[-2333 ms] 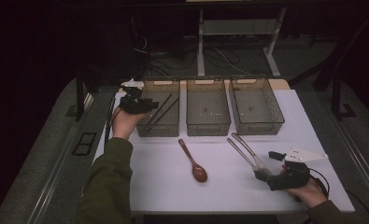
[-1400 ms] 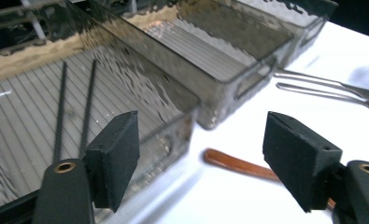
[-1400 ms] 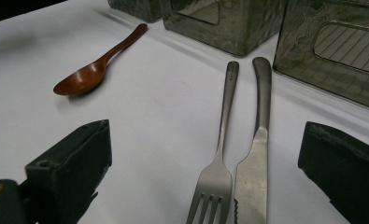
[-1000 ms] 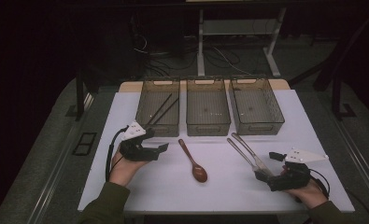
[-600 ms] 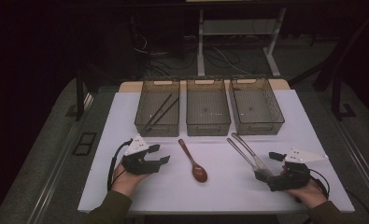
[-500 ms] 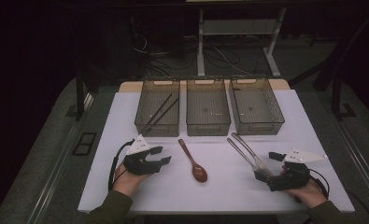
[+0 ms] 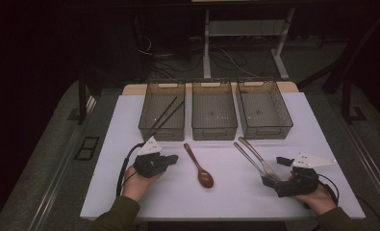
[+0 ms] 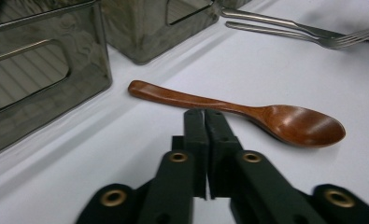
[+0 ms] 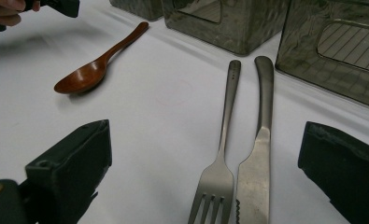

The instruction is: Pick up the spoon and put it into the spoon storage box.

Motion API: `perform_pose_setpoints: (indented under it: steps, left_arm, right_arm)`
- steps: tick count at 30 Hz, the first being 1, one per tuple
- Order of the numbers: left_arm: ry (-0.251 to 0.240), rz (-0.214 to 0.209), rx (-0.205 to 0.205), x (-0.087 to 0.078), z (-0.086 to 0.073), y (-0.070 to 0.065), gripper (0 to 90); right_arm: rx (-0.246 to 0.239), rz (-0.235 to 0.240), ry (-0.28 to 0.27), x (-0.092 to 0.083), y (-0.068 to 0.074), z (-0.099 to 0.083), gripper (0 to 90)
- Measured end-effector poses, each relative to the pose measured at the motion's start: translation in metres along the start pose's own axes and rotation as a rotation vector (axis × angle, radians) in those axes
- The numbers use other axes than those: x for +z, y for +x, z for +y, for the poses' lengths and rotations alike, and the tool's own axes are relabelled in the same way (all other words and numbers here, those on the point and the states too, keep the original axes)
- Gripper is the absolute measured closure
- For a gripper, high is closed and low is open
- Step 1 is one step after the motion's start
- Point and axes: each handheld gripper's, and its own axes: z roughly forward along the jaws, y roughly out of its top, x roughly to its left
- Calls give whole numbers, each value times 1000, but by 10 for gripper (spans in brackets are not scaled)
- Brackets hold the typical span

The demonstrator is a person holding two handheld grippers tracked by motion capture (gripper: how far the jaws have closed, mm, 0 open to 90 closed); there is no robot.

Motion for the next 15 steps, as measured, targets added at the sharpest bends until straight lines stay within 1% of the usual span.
perform_pose_setpoints:
  steps: [4, 9, 15]
  left_arm:
    - [4, -3, 5, 9, 8, 2, 890]
    - [5, -11, 0, 21, 17, 7, 890]
    - [16, -11, 9, 39, 30, 12, 891]
  right_arm:
    - [0, -1, 0, 1, 0, 0, 21]
    - [1, 0, 5, 1, 0, 0, 21]
    - [2, 0, 9, 2, 0, 0, 21]
